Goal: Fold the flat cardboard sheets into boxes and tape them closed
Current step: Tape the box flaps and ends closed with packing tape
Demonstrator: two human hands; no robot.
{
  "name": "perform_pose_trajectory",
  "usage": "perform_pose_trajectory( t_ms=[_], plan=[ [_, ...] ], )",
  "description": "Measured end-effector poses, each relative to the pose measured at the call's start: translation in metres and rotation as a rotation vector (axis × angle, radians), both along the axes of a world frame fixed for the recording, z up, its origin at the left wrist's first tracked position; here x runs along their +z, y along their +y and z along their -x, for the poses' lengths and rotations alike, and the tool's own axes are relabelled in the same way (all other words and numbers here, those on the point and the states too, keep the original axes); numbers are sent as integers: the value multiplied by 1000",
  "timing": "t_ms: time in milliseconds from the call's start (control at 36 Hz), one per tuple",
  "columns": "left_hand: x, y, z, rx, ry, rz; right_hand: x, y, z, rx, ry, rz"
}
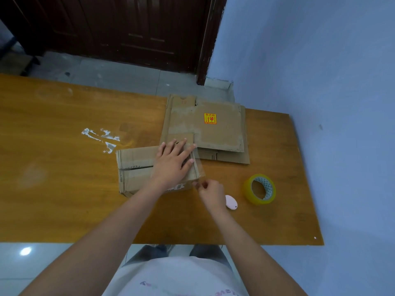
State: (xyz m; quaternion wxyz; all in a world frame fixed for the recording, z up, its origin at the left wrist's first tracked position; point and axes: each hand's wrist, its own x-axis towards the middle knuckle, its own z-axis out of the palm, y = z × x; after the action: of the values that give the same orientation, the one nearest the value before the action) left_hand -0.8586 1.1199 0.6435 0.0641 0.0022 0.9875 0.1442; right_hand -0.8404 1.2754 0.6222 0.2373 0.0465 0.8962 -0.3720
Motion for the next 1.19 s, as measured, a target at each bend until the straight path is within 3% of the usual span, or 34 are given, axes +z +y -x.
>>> perform_pose_trajectory(
  t_ms=[194,306,528,750,1194],
  plan=[
    [1,1,-2,-1,-1,7,-1,1,1,142,-13,-234],
    [3,1,-3,-3,-13,-5,1,11,2,118,61,-166],
    [2,2,-3,5,-13,-33,22,38,26,-178,176,104],
    [1,1,-3,-2,5,-11,44,-5,56,-273,-432,435],
    [-2,1,-2,20,39,-44,38,-19,63,-386,-512,378]
  ],
)
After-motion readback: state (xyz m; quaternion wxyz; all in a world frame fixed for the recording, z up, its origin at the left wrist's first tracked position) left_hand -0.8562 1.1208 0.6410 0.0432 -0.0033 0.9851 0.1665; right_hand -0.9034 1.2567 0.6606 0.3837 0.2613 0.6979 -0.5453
